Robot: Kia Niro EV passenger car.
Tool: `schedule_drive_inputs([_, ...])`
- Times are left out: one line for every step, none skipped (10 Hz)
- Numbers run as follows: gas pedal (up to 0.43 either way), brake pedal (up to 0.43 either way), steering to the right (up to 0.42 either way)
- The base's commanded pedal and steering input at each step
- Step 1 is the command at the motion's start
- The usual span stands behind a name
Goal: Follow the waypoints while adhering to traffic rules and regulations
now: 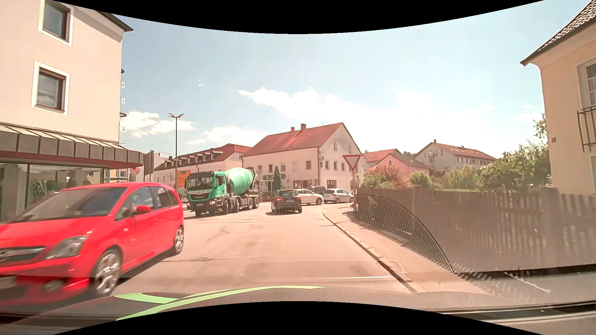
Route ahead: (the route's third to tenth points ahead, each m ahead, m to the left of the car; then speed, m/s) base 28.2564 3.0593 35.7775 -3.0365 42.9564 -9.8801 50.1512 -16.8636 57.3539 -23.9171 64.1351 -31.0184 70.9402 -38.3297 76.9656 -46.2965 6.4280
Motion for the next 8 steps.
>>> schedule_drive_inputs([0.0,0.189,-0.002])
schedule_drive_inputs([0.0,0.195,-0.002])
schedule_drive_inputs([0.0,0.201,-0.003])
schedule_drive_inputs([0.0,0.201,-0.005])
schedule_drive_inputs([0.0,0.207,-0.006])
schedule_drive_inputs([0.0,0.207,-0.005])
schedule_drive_inputs([0.0,0.207,-0.005])
schedule_drive_inputs([0.0,0.213,-0.005])
